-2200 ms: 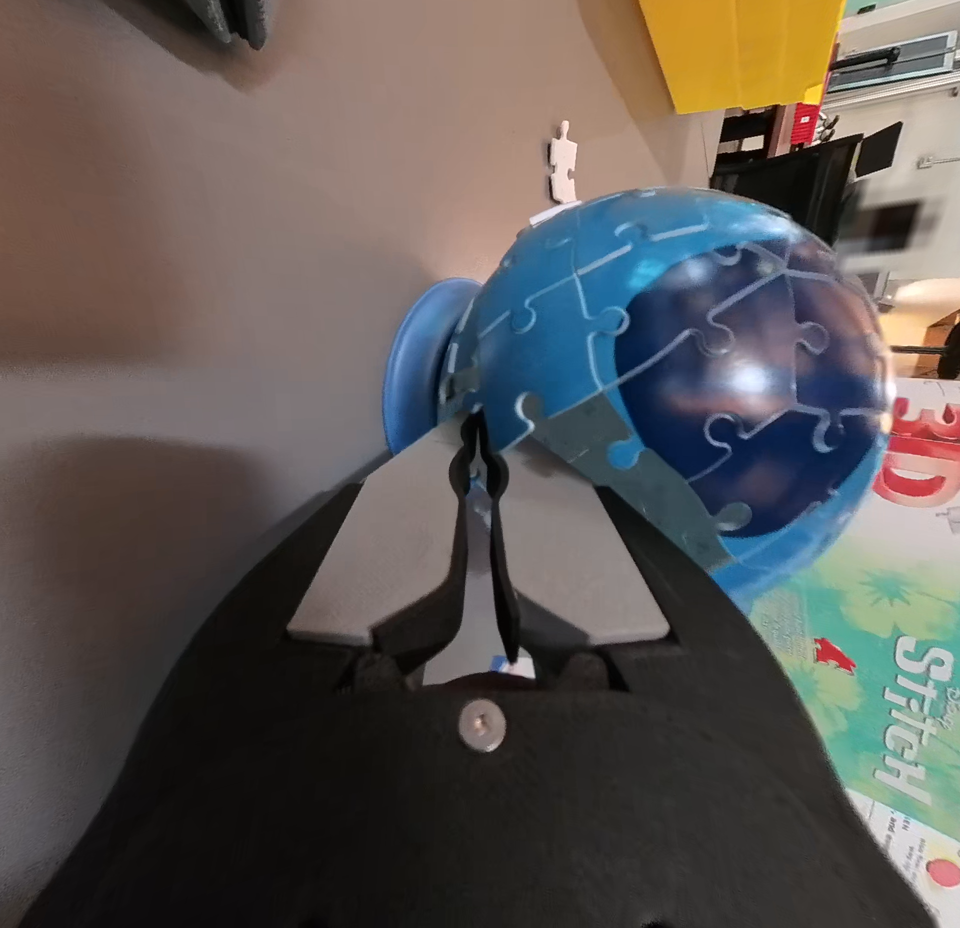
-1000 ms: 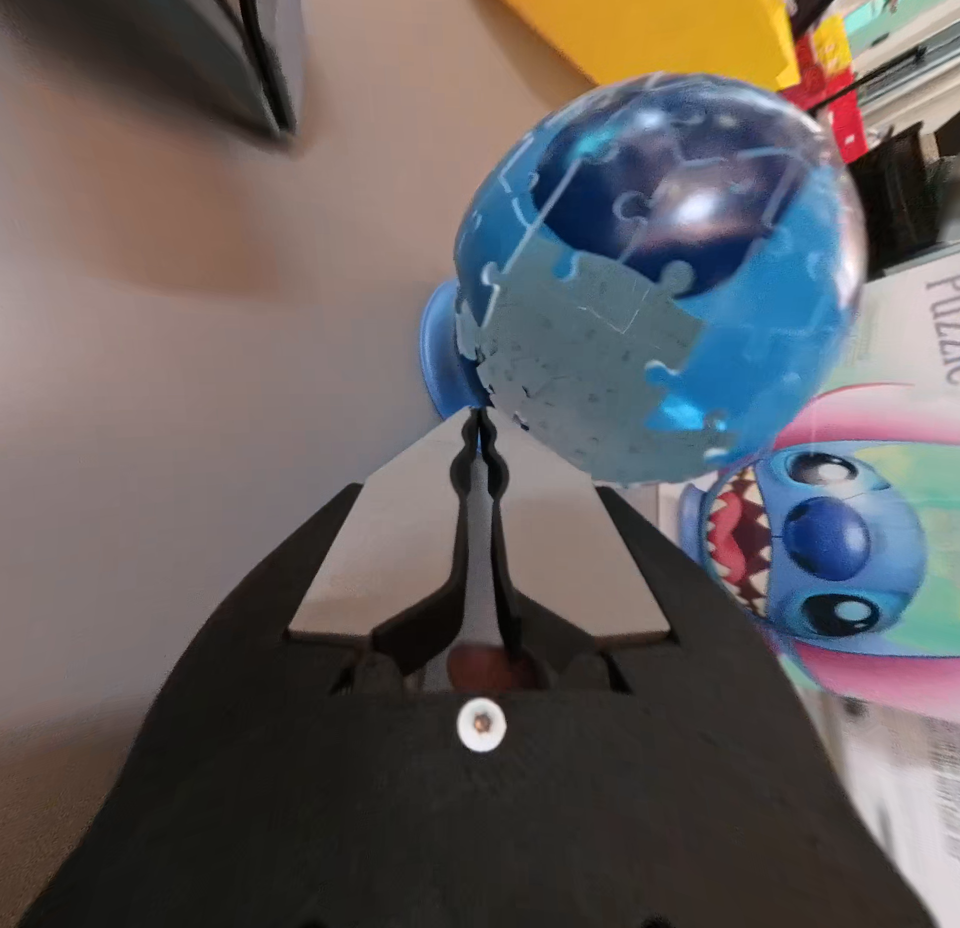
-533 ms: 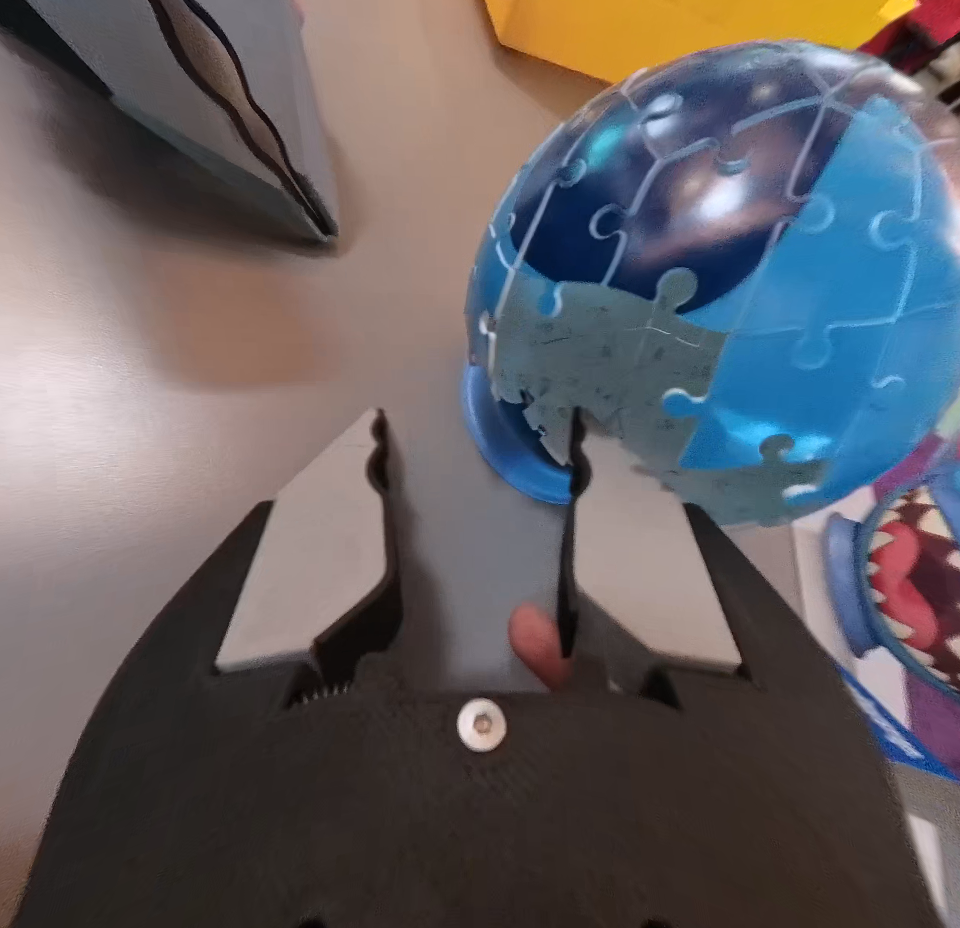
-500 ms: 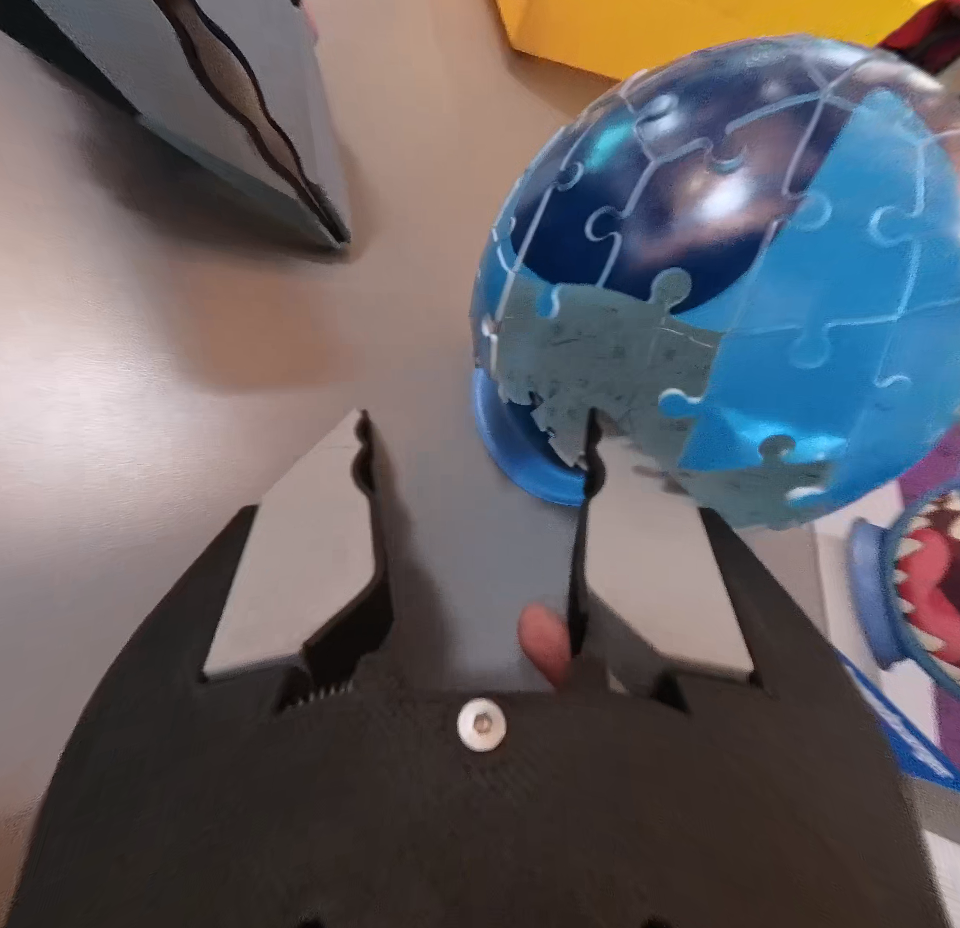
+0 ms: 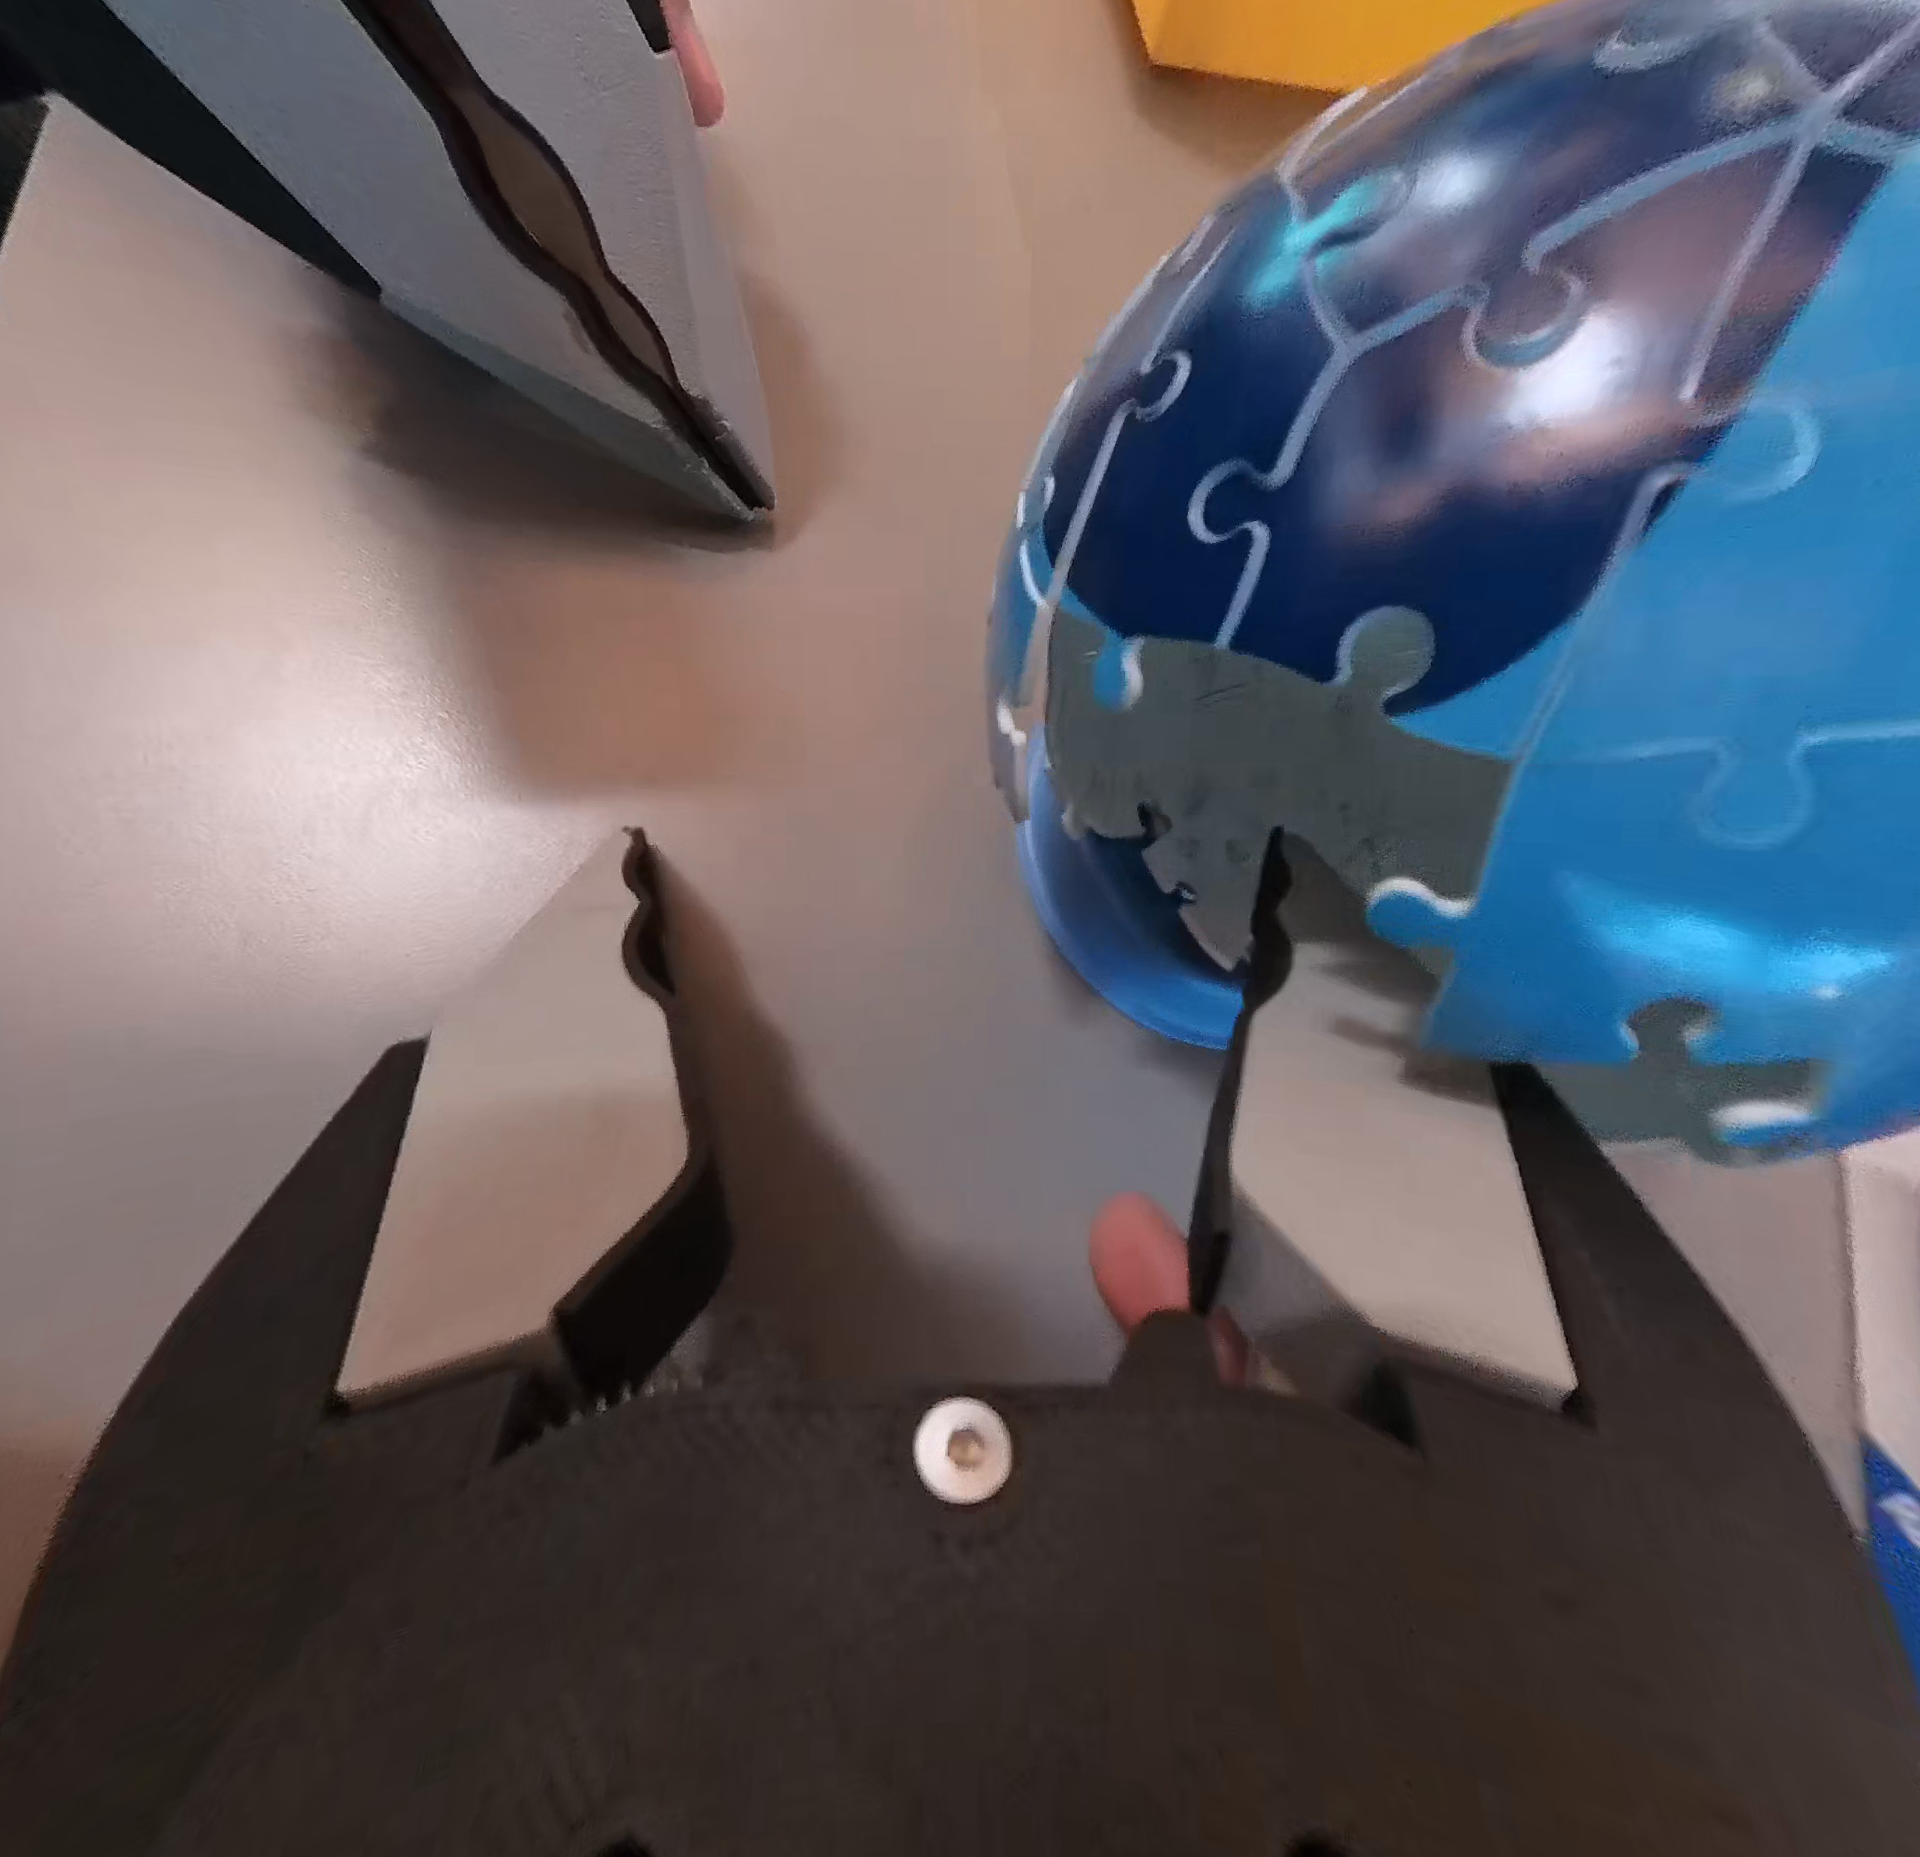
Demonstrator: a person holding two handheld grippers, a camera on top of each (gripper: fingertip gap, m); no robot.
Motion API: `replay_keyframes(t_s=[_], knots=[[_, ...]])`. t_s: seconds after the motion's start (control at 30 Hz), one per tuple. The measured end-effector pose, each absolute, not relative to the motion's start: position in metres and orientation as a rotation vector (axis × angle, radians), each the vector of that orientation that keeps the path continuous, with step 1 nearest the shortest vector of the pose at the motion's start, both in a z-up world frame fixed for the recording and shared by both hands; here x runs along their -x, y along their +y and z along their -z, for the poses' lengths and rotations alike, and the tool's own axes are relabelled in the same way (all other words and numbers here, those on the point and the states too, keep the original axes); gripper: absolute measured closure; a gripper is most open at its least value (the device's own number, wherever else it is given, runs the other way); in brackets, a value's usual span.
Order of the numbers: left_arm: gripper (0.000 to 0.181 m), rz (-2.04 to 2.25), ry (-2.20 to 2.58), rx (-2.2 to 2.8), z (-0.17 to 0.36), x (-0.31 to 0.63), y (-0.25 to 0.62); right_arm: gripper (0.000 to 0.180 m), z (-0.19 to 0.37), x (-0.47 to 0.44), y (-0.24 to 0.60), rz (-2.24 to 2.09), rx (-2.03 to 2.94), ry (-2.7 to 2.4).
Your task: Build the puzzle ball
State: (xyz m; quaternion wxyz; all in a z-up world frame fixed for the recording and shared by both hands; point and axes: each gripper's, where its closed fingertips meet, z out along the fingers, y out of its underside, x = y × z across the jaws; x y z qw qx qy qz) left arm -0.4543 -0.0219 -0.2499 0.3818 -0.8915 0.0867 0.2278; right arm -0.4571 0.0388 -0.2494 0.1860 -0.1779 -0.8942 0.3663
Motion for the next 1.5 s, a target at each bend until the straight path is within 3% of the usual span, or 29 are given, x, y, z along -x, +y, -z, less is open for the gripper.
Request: replay_keyframes(t_s=[0.53,0.8,1.03,1.5], knots=[[0.181,-0.589,0.224,2.273,0.250,0.455,-0.022,0.050,0.258,0.457,0.038,-1.063,0.612,-2.608],[0.181,-0.585,0.221,2.274,0.250,0.455,-0.022,0.056,0.254,0.446,0.038,-1.025,0.545,-2.598],[0.181,-0.582,0.220,2.275,0.250,0.455,-0.022,0.045,0.257,0.455,0.037,-1.039,0.573,-2.612],[0.181,-0.586,0.222,2.274,0.250,0.455,-0.022,0.048,0.258,0.447,0.041,-1.093,0.485,-2.652]])
